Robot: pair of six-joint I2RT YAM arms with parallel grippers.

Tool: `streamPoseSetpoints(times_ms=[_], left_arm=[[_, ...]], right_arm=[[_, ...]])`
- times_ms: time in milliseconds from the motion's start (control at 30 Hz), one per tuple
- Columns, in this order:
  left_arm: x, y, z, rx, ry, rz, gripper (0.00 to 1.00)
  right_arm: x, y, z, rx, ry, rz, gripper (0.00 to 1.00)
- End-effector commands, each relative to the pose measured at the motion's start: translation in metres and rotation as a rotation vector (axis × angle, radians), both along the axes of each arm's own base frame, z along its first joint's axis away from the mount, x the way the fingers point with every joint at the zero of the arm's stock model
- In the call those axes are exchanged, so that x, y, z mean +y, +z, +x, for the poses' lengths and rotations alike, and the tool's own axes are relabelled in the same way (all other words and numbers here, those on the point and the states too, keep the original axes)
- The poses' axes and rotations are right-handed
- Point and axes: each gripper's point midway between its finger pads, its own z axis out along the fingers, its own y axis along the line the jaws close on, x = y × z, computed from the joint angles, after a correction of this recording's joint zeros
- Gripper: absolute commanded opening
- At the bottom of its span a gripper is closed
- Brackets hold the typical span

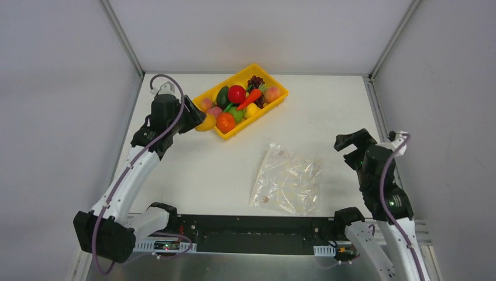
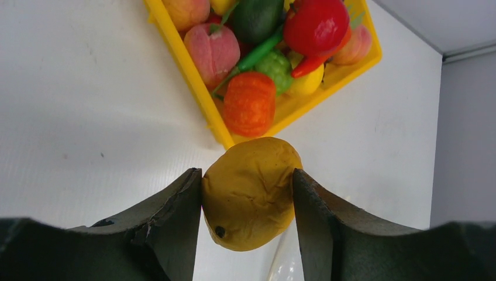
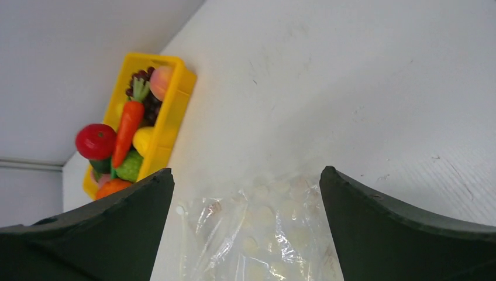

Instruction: Open the zip-top bag and remove the fake food

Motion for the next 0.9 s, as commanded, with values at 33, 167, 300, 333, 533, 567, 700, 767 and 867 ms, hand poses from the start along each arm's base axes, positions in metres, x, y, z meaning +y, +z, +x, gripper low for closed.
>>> streamPoseSetpoints(times_ms=[33, 167, 300, 333, 533, 567, 700, 767, 867], left_arm=[[-0.003, 0.017, 0.051, -0.024, -0.008, 0.008, 0.00], [0.010, 0.007, 0.089, -0.004, 0.055, 0.066, 0.00], [0.022, -0.010, 0.129, 0.021, 0.131, 0.060, 0.00], [0.025, -0.012, 0.138, 0.021, 0.154, 0.050, 0.00], [0.031, -0.029, 0.190, 0.024, 0.255, 0.019, 0.00], [0.033, -0.033, 0.197, 0.024, 0.273, 0.019, 0.00], [0.037, -0.054, 0.217, 0.050, 0.332, 0.028, 0.01], [0.035, -0.061, 0.226, 0.058, 0.331, 0.042, 0.06], [0.032, -0.069, 0.232, 0.081, 0.325, 0.097, 0.13]], right_arm=[[-0.032, 0.030, -0.030, -0.138, -0.098, -0.062, 1.00], [-0.042, 0.031, -0.046, -0.209, -0.118, -0.072, 1.00], [-0.043, 0.035, -0.053, -0.274, -0.116, -0.056, 1.00], [-0.043, 0.036, -0.054, -0.286, -0.117, -0.053, 1.00], [-0.035, 0.033, -0.047, -0.271, -0.078, -0.046, 1.00], [-0.033, 0.032, -0.046, -0.265, -0.071, -0.045, 1.00], [-0.037, 0.035, -0.051, -0.267, -0.084, -0.053, 1.00], [-0.042, 0.037, -0.057, -0.283, -0.105, -0.056, 1.00], [-0.046, 0.040, -0.063, -0.317, -0.118, -0.045, 1.00]])
